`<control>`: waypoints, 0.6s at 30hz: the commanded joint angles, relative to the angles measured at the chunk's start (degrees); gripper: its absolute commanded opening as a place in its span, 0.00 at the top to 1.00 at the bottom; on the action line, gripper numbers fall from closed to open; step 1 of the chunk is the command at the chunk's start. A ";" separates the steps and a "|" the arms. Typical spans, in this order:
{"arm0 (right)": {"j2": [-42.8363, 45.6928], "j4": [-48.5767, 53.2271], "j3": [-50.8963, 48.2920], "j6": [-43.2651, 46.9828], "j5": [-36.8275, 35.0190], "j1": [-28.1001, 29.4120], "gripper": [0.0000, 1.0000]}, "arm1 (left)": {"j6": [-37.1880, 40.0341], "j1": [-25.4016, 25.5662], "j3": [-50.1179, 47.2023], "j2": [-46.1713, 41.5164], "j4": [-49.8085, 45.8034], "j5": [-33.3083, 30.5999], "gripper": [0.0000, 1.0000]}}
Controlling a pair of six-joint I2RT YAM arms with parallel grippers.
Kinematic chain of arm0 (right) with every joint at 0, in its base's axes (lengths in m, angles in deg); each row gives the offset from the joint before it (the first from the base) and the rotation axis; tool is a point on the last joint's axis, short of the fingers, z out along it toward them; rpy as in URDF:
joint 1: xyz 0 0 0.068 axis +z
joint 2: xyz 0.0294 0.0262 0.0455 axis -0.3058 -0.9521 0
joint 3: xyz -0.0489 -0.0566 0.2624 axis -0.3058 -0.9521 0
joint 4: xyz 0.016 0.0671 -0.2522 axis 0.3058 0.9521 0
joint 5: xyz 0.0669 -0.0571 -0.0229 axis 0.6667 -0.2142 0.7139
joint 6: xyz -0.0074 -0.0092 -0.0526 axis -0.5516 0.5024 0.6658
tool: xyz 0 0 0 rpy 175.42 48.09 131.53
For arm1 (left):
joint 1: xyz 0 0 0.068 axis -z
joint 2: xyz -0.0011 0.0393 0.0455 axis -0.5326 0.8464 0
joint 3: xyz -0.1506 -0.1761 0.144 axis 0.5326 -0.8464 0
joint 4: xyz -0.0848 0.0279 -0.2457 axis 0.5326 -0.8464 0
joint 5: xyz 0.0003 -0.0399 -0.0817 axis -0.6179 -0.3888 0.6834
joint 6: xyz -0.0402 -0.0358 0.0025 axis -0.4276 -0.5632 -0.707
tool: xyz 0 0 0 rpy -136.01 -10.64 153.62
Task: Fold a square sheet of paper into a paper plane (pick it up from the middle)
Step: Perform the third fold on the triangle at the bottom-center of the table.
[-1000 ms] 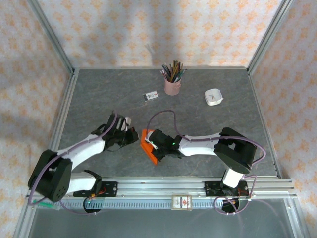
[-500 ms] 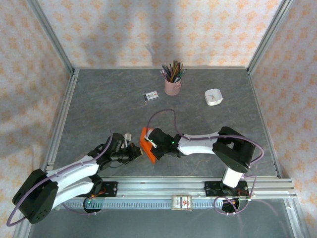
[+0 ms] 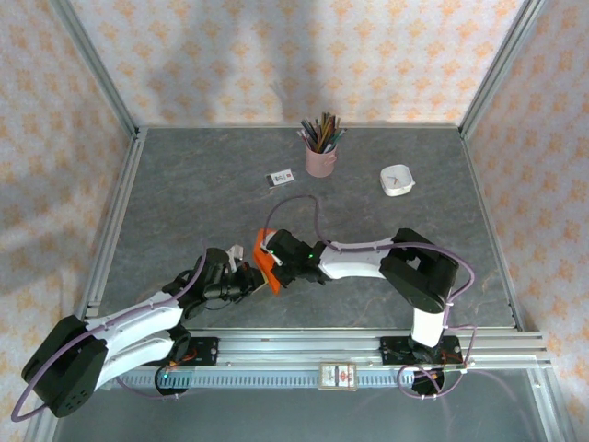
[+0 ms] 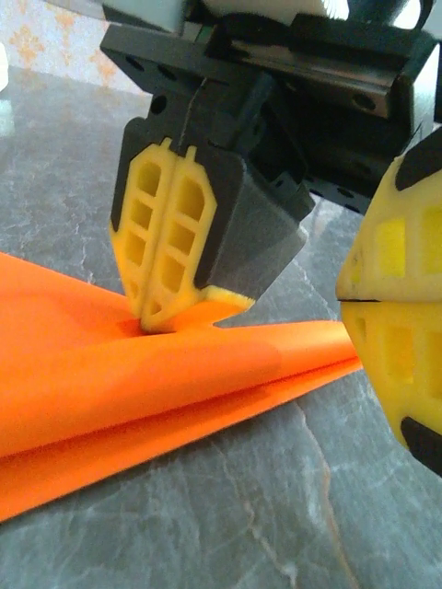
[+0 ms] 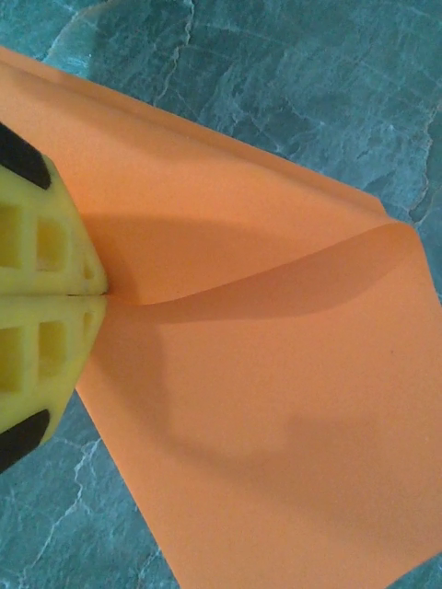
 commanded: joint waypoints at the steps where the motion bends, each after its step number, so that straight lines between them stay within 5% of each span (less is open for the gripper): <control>1: -2.21 3.74 0.03 -0.25 -1.32 -0.51 1.00 | -3.72 0.96 -1.98 0.57 6.99 0.48 1.00; 18: -1.87 3.58 -0.54 -0.44 -1.40 -0.76 1.00 | -5.30 3.31 -1.10 12.36 18.52 2.81 1.00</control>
